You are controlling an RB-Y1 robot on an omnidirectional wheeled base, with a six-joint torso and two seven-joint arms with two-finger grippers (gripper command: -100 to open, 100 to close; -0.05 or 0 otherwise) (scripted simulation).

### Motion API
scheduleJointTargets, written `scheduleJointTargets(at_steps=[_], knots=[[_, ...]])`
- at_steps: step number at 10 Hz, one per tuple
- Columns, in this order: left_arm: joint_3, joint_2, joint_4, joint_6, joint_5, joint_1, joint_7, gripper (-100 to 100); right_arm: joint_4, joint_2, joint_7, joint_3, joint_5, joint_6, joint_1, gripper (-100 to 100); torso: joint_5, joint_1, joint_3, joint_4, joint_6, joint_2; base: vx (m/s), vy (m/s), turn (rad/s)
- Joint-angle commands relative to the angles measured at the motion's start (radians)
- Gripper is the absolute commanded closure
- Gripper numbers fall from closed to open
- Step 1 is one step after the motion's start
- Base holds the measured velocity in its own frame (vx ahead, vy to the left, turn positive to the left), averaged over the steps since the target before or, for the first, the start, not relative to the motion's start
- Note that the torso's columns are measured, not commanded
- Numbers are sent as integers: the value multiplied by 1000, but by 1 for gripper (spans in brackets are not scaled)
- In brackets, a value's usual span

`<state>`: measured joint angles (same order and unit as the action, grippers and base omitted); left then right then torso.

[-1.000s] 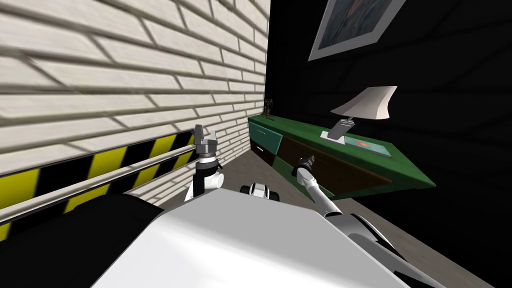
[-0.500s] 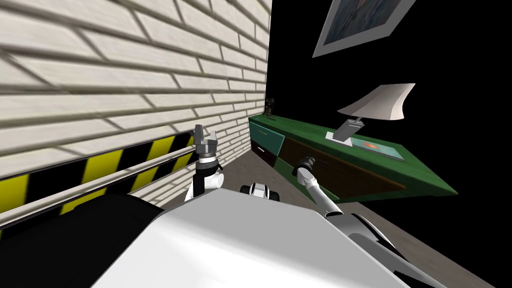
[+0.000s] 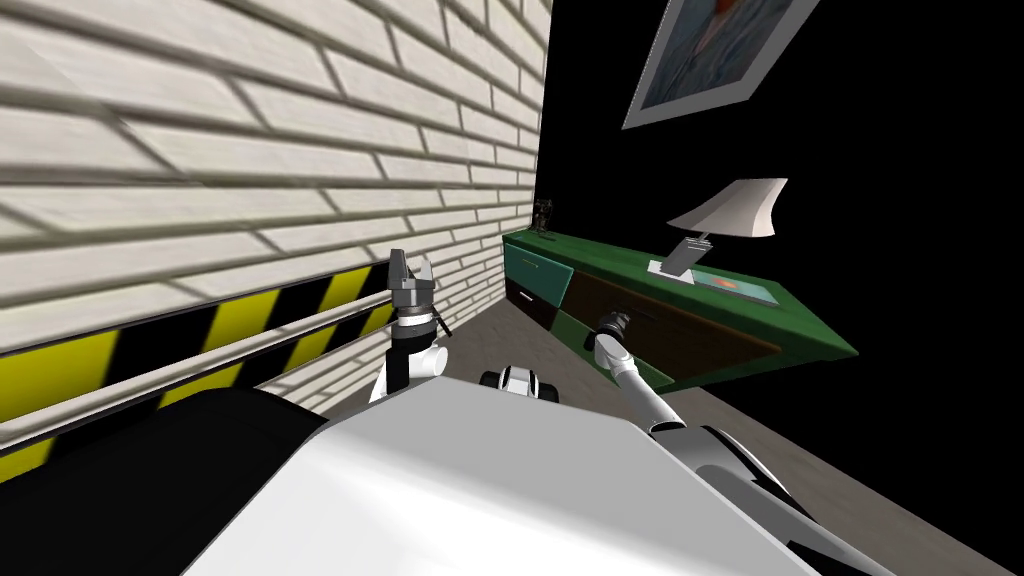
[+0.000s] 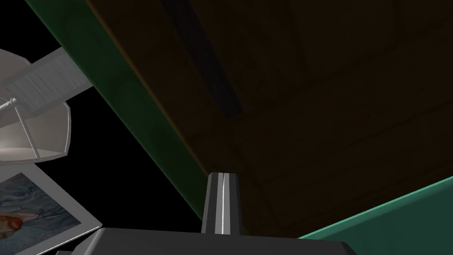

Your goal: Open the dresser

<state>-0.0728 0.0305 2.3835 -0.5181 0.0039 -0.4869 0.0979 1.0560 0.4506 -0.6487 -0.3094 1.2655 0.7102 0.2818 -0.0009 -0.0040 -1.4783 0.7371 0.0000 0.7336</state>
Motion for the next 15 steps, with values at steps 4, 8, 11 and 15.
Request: scheduleJointTargets(at_steps=[4,8,11,15], knots=[[0,0,0,0,0,-1,0,0,-4,5,11,-1,20,17,-10,-100,1,3,1,0,0,2,152,-88,17],[0,0,0,0,0,0,0,0,-11,7,18,0,22,16,-9,-100,1,5,4,2,0,7,90,-69,14],[0,0,0,0,0,0,0,0,-7,6,9,0,17,12,-4,100,3,10,6,3,2,12,-64,47,-12],[0,0,0,0,0,0,0,0,-3,1,-2,-2,10,5,-1,100,4,6,6,5,3,11,-159,117,-18]])
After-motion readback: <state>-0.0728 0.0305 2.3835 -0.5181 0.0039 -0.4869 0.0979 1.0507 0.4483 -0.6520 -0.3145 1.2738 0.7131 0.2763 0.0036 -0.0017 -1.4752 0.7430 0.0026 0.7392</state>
